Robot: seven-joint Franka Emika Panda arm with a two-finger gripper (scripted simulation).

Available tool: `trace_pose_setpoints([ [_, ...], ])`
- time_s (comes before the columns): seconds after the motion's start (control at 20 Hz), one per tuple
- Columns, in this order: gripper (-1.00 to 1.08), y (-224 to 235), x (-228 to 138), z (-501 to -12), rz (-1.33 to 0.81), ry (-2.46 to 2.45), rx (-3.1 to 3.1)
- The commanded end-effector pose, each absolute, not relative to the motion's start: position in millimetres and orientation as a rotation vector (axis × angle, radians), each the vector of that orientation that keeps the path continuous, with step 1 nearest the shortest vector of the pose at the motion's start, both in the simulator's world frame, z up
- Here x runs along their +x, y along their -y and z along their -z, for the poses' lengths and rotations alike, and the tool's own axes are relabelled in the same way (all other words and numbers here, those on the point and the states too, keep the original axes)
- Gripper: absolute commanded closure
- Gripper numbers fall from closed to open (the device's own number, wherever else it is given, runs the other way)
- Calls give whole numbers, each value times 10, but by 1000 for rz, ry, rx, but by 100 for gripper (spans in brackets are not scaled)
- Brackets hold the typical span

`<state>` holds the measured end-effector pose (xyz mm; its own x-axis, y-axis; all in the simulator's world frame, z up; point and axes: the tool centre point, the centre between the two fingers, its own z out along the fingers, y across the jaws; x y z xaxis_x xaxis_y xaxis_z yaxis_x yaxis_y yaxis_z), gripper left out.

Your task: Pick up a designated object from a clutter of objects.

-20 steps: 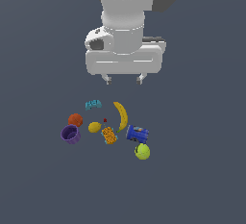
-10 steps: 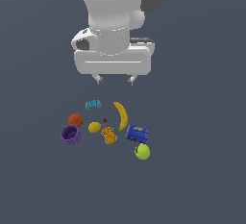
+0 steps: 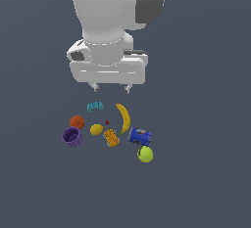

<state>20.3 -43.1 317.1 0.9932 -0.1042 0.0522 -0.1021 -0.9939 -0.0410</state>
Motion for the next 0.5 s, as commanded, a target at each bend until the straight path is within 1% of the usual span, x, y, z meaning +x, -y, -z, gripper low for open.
trace_pose_setpoints([
  [0.0,-92,569,228,-3018,77,-206,-3093],
  [0.2,-92,879,262,-2678,65,-308,-3082],
  [0.45,-92,1422,225,-2095,44,-483,-3064],
])
